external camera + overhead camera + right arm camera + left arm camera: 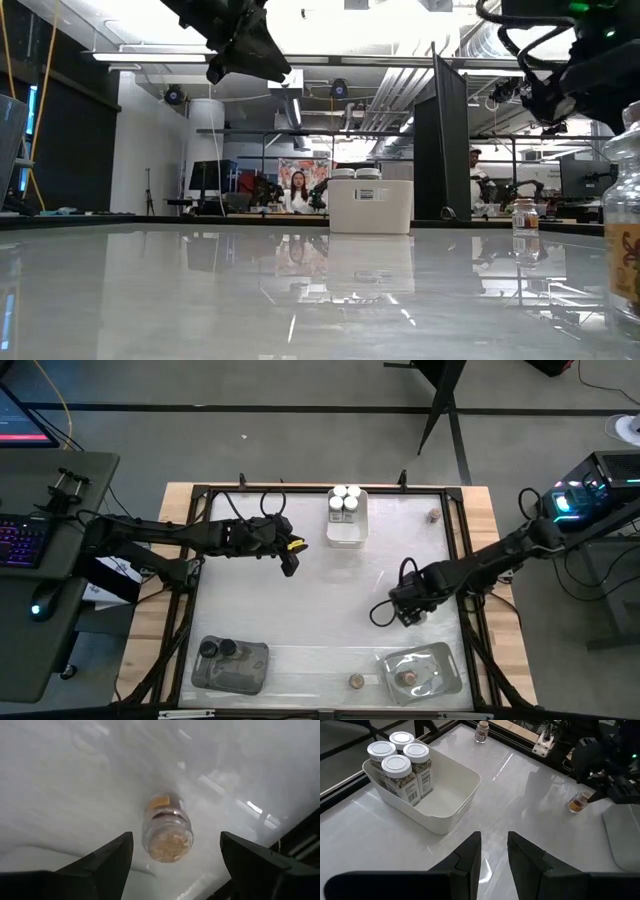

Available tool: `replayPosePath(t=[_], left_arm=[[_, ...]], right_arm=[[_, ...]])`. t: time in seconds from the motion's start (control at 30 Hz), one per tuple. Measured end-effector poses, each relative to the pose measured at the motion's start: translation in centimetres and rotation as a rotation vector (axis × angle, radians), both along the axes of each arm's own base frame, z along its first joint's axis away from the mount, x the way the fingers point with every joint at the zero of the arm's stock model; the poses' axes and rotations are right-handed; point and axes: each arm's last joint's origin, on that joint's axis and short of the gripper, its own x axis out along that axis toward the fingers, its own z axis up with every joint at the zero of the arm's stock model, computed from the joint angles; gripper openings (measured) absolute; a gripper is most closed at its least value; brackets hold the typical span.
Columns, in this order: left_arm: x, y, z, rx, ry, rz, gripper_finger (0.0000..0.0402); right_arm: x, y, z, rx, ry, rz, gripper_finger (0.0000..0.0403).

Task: Sort spices by type
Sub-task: Put the middle brown seasoning bottle into the gray bin

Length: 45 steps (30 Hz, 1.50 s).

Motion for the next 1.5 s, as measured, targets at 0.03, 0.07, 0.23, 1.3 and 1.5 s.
replayPosePath(t=[0.03,0.07,0.23,1.3,1.5], left_arm=[[0.0,0.0,0.0,-0.002,0.0,0.001,0.0084],[0.0,0.0,0.0,-0.003,-0.001,0.002,0.0084],[0.0,0.0,0.0,-0.002,0.0,0.001,0.0084],[0.0,0.0,0.0,0.031,0.011,-0.016,0.0084],[0.0,0.1,0.0,0.05,0.019,-0.025,0.0084]], right_arm=[[0.1,0.0,-0.1,0.007,0.012,-0.003,0.0293],[0.1,-0.1,-0.2,0.009,0.024,-0.005,0.0293],[-0.2,0.0,-2.0,0.083,0.034,-0.023,0.0291],[-0.4,0.8,6.7,0.014,-0.135,0.099,0.0178],[-0.2,5.0,11.5,0.163,-0.27,0.127,0.0178]])
